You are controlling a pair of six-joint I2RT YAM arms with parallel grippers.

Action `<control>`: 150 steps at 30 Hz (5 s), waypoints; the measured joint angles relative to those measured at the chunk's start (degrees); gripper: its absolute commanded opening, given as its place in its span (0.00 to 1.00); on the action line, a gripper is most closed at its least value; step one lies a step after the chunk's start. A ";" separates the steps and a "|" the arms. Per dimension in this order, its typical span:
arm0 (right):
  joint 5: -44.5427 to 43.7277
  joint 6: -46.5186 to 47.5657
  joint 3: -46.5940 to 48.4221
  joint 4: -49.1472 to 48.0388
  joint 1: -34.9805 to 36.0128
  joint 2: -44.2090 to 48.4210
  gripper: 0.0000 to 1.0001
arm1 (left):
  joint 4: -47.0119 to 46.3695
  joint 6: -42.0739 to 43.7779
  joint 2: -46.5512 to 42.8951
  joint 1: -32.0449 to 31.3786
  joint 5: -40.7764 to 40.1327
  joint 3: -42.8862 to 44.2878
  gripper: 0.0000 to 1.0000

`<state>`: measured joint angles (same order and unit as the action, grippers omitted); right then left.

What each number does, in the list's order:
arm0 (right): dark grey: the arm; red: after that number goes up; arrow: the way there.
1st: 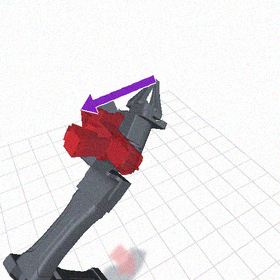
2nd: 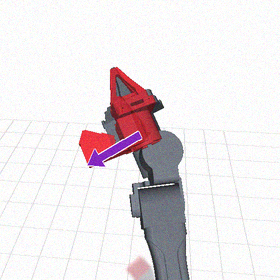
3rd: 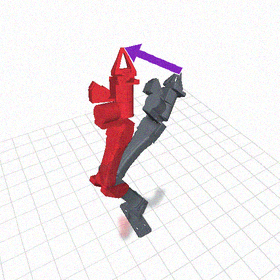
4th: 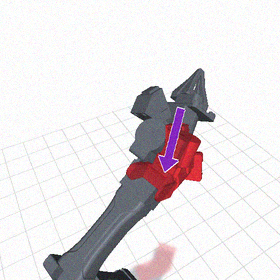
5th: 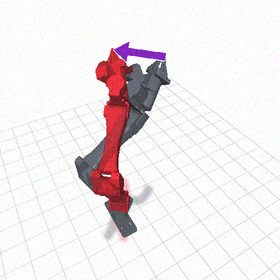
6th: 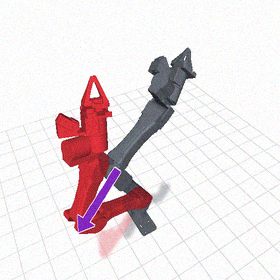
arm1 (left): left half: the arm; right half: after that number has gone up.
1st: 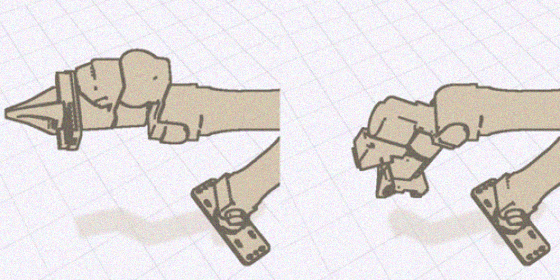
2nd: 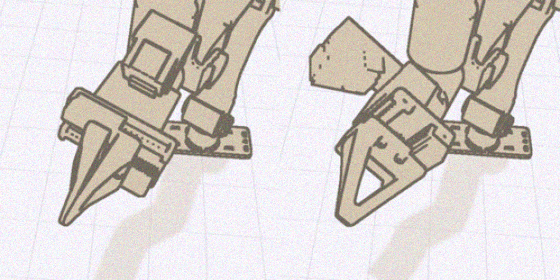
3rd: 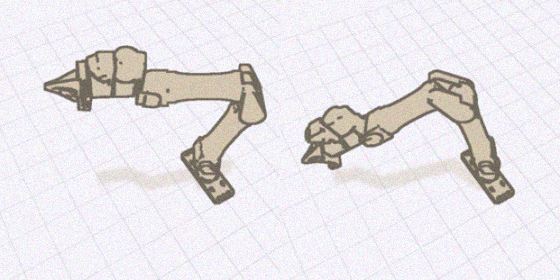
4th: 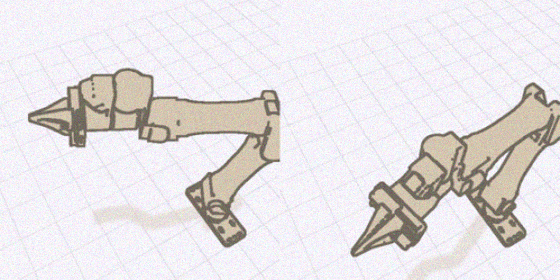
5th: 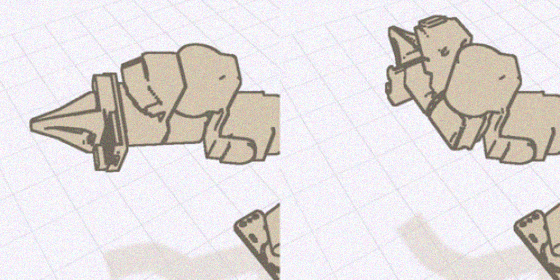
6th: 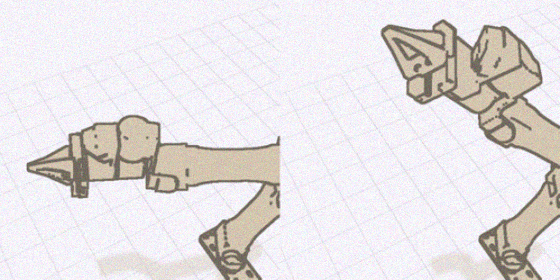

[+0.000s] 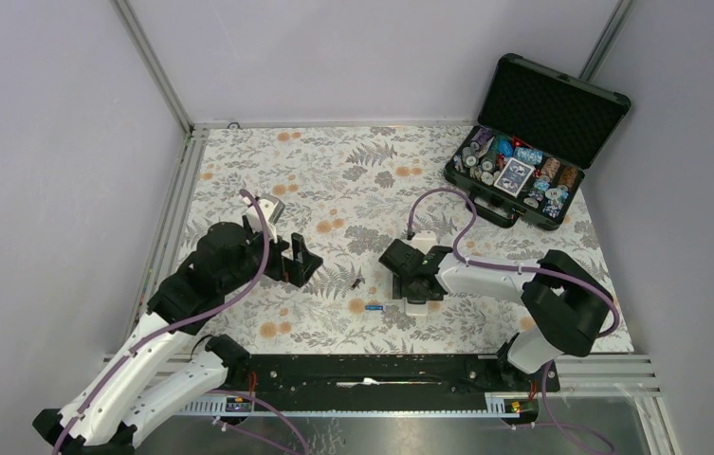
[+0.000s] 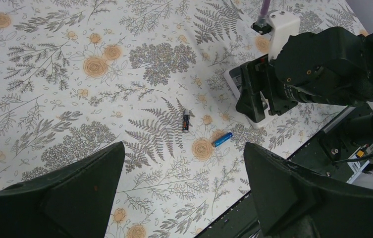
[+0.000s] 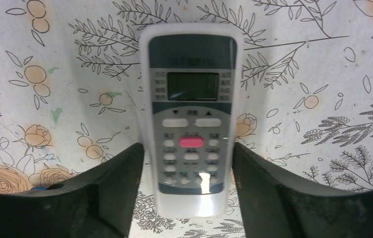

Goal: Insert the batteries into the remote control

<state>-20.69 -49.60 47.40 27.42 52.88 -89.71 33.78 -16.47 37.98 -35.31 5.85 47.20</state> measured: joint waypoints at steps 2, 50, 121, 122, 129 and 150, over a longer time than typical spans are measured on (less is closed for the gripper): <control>-0.26 -0.11 -0.31 -0.11 0.00 0.28 0.62 | 0.02 -0.28 0.07 0.00 -0.04 0.00 0.99; 29.31 47.69 -7.82 -13.33 4.26 34.86 0.00 | -6.91 -17.92 11.63 6.54 24.79 -1.03 0.99; 6.32 89.07 -11.91 -30.75 30.05 34.40 0.80 | -31.91 -45.57 12.74 15.47 48.35 -19.61 0.00; 4.59 90.82 -13.16 -32.81 30.93 34.38 0.80 | -32.57 -46.64 12.57 15.54 48.59 -19.96 0.00; -5.68 103.12 -18.21 -47.36 35.12 32.30 0.78 | -35.41 -51.82 11.82 15.69 50.42 -21.94 0.00; -15.91 121.92 -22.67 -67.76 37.13 24.33 0.30 | -37.99 -54.80 11.21 15.89 54.51 -21.97 0.00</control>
<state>-36.60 72.31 24.73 -40.34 90.02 -65.39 -4.21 -71.26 49.19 -19.42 60.36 25.23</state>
